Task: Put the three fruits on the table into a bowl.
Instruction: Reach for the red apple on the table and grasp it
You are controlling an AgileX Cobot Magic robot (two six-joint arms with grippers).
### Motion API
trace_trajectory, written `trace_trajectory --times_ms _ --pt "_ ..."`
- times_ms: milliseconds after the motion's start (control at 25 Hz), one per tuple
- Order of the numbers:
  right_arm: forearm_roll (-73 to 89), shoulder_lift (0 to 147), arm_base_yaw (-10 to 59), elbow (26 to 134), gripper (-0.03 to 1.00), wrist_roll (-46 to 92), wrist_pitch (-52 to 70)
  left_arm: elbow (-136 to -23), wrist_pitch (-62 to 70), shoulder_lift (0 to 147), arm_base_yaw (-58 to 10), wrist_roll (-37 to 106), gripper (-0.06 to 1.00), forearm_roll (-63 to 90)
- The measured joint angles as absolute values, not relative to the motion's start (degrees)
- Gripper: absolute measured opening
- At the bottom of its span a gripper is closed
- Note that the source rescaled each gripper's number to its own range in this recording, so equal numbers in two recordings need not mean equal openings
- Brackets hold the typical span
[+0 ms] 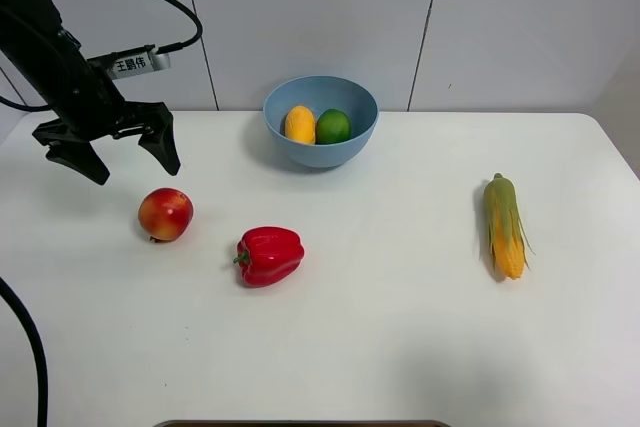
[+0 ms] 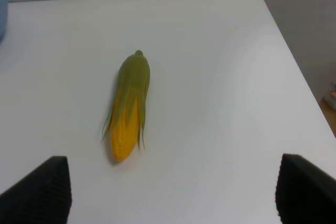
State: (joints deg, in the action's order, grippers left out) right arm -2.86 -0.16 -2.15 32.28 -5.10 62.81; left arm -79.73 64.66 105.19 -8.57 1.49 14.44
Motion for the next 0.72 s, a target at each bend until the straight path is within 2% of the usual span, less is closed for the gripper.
trace_trajectory --times_ms 720 --pt "-2.9 -0.2 -2.2 32.3 0.5 -5.1 62.8 -69.4 47.8 107.1 -11.9 1.1 0.98 10.3"
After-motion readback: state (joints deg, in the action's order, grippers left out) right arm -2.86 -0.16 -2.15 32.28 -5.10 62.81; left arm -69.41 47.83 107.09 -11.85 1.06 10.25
